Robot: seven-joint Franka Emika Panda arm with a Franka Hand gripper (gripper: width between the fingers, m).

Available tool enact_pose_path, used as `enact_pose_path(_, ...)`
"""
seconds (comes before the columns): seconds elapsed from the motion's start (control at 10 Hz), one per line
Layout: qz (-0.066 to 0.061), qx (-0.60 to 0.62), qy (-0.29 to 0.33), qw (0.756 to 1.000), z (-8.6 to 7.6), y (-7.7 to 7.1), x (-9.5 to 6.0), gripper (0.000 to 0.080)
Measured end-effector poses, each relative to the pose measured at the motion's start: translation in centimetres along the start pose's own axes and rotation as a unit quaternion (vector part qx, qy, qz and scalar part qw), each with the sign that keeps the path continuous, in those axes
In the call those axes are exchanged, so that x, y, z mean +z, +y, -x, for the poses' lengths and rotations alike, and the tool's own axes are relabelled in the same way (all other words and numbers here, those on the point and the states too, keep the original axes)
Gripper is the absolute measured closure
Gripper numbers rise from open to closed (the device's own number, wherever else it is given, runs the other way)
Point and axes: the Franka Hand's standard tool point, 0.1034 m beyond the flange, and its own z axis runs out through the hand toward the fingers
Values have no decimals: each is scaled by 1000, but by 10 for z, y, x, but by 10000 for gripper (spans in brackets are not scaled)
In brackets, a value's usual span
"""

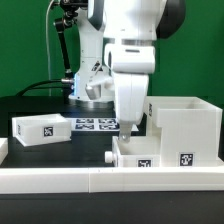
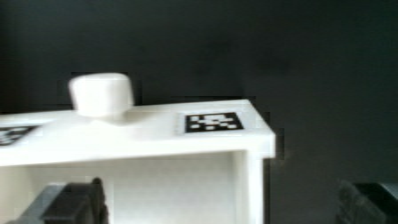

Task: Assemble drawer

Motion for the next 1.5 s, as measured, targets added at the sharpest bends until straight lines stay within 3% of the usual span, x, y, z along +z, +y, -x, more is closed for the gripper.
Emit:
enact_pose_path(0.1,2,-11,-1,1000,12,3,-3,150)
enact_pose_path(0.3,-5,-32,-2,999,42,6,0,150)
enact_pose_path(0.6,-5,-35,0,999,45,5,4,150)
enact_pose_path(0.9,-10,-58,53,997,65,11,24,150)
enact_pose_path(1.2,-5,-65,101,993,68,18,37,150)
enact_pose_path(1.5,-3,-61,107,992,46,21,44,150)
